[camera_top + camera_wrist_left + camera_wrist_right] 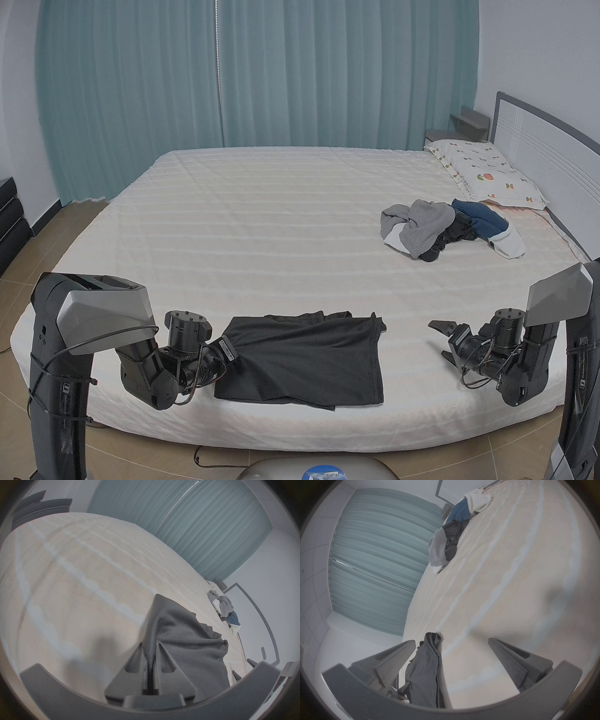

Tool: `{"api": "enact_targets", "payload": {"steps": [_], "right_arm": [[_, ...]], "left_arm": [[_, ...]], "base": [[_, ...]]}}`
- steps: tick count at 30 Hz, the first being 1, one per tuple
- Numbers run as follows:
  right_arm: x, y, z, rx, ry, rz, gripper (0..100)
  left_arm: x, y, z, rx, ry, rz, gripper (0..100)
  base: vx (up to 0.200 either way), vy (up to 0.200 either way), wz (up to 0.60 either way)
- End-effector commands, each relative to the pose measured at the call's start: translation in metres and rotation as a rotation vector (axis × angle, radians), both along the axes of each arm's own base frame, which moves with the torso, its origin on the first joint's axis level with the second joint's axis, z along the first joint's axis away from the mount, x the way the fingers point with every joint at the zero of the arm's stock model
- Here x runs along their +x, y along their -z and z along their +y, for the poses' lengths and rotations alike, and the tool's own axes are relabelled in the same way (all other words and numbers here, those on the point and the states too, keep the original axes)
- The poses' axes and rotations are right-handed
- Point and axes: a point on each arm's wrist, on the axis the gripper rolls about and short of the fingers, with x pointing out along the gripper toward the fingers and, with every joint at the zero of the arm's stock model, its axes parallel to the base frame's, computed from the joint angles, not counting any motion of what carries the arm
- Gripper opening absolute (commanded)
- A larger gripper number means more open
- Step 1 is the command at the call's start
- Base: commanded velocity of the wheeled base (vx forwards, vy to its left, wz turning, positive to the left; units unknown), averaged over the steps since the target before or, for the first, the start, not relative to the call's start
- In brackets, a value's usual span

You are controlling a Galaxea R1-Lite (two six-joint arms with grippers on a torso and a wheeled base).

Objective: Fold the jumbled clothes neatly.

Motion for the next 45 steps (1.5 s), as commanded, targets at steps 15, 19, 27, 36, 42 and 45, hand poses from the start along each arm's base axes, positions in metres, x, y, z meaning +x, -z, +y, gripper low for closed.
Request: {"api": "enact_targets", "payload": {"steps": [15,19,27,36,42,45], "right_arm": [[0.006,0.008,0.043,-0.036,-0.002,-0.031,100],[0.005,0.009,0.045,-0.039,-0.008,-0.027,100],[0.004,0.011,0.044,-0.052,-0.013,-0.020,100],[0.002,0.012,0.044,-0.059,-0.016,-0.017,100],[0.003,0.012,0.044,-0.058,-0.015,-0.018,100],[0.002,0.011,0.044,-0.059,-0.016,-0.018,100]], "left_arm": [[-0.006,0.002,0.003,0.001,-0.011,0.025,0],[-0.009,0.002,0.002,0.003,-0.005,0.031,0],[-0.015,0.000,-0.003,0.005,0.012,0.038,0],[-0.024,-0.003,-0.003,0.010,0.016,0.051,100],[-0.018,-0.003,-0.001,0.001,0.005,0.031,100],[-0.013,-0.009,0.003,-0.013,-0.012,-0.005,100]], "base": [[0.000,0.200,0.00],[0.000,0.100,0.00],[0.000,0.000,0.00],[0.000,0.000,0.00],[0.000,0.000,0.00],[0.000,0.000,0.00]]}}
